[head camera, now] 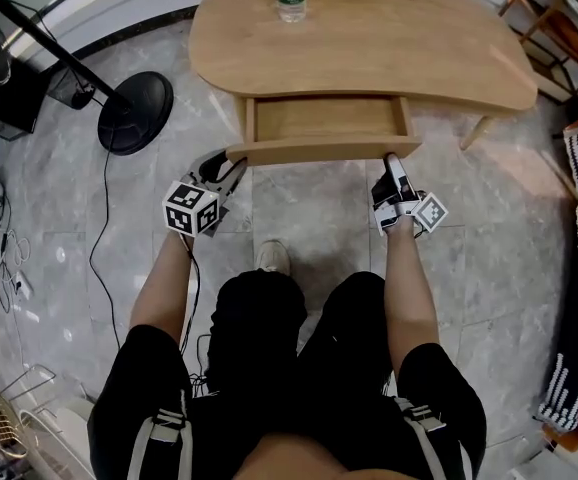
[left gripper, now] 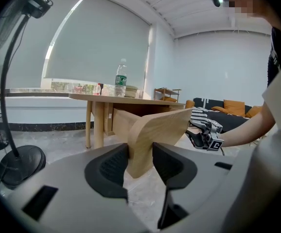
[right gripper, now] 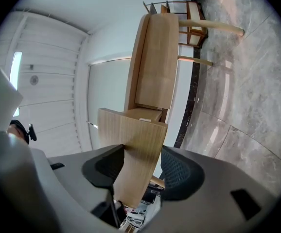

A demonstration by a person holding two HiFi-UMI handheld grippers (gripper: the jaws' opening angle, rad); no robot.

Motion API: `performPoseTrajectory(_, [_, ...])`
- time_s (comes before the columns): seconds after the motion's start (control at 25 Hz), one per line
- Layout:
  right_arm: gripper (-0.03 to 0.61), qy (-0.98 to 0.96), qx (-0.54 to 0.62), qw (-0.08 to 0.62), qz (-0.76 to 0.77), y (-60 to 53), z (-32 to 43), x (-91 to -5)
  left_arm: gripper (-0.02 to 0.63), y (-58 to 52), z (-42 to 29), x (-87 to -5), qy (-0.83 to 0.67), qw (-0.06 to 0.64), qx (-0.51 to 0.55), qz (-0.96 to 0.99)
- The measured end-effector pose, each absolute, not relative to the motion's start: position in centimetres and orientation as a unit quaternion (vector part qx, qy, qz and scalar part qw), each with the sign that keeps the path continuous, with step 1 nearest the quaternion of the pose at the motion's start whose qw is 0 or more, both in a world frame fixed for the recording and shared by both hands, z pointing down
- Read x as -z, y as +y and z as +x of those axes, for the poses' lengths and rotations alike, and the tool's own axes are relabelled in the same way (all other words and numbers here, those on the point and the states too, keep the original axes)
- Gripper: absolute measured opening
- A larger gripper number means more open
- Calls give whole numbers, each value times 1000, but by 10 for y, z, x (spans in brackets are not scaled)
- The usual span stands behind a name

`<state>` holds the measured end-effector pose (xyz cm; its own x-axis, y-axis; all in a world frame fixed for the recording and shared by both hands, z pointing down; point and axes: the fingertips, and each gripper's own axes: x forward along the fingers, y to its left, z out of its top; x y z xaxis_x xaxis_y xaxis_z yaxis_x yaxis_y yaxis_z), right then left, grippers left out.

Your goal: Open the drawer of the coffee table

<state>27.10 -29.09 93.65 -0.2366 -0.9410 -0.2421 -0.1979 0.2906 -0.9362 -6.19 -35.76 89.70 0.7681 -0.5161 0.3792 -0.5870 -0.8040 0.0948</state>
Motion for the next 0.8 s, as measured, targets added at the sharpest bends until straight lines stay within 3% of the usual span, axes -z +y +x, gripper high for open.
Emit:
performPoseTrajectory(0.48, [253, 657, 436, 409, -460, -257, 267, -956, 168, -322, -69, -914, -272, 102, -195, 937])
performPoseTrajectory(0.52, [239, 654, 436, 401, -471, -255, 269, -961, 170, -321, -69, -916, -272, 100, -196, 937])
performPoseTrajectory(0.6, [144, 647, 432, 394, -489, -252, 273, -965, 173, -321, -69, -917, -274, 103, -190, 937])
performPoseTrajectory(0.8, [149, 646, 423, 351, -531, -243, 285, -965, 179, -321, -71, -916, -295, 113, -188, 930])
